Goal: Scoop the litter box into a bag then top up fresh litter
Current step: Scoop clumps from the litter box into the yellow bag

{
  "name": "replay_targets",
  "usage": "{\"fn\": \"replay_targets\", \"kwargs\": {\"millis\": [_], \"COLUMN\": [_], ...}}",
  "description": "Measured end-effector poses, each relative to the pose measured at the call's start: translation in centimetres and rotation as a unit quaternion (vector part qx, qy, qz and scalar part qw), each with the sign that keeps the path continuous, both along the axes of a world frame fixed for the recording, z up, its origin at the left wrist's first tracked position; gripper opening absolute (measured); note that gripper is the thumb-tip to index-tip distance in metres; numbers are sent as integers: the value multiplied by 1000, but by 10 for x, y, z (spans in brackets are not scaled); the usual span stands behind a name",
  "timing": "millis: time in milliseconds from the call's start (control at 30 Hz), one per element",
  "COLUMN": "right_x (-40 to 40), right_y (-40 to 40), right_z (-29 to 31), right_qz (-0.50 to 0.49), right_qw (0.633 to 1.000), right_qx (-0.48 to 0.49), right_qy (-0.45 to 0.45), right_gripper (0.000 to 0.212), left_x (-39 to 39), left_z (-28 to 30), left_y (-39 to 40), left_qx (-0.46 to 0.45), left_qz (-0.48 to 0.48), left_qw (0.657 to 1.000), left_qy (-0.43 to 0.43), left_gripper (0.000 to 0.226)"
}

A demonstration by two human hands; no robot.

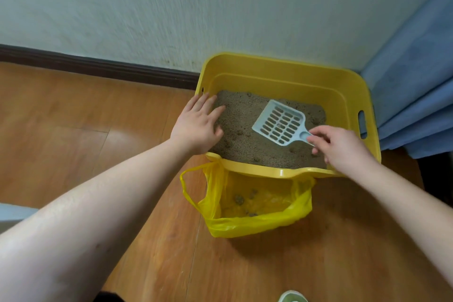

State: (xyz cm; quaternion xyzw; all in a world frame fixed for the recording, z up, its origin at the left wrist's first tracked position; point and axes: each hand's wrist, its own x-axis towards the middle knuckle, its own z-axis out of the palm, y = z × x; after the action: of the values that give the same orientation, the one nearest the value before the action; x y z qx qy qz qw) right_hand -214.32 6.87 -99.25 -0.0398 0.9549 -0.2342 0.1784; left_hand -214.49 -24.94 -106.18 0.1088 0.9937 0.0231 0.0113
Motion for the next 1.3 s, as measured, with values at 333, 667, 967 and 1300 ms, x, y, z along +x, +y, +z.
{"fn": "replay_targets", "kwargs": {"millis": [333,667,967,1300], "right_x": [-66,-63,-75,-79], "right_y": [1,-32,-72,-98], "right_z": [-48,-92,-112,-129], "right_qz": [110,124,185,198], "right_qw": [959,962,960,965], "right_qx": [209,126,109,58], "right_qy": [-159,-207,-181,-161], "right_gripper": [24,29,29,30], "left_x": [0,-1,0,0], "left_z": [-2,-2,1,3], "left_y": [0,1,2,1], "left_qx": [17,13,13,13], "left_qz": [0,5,9,7], "left_qw": [1000,1000,1000,1000], "left_qy": [13,11,10,-4], "left_gripper": [62,59,56,60]}}
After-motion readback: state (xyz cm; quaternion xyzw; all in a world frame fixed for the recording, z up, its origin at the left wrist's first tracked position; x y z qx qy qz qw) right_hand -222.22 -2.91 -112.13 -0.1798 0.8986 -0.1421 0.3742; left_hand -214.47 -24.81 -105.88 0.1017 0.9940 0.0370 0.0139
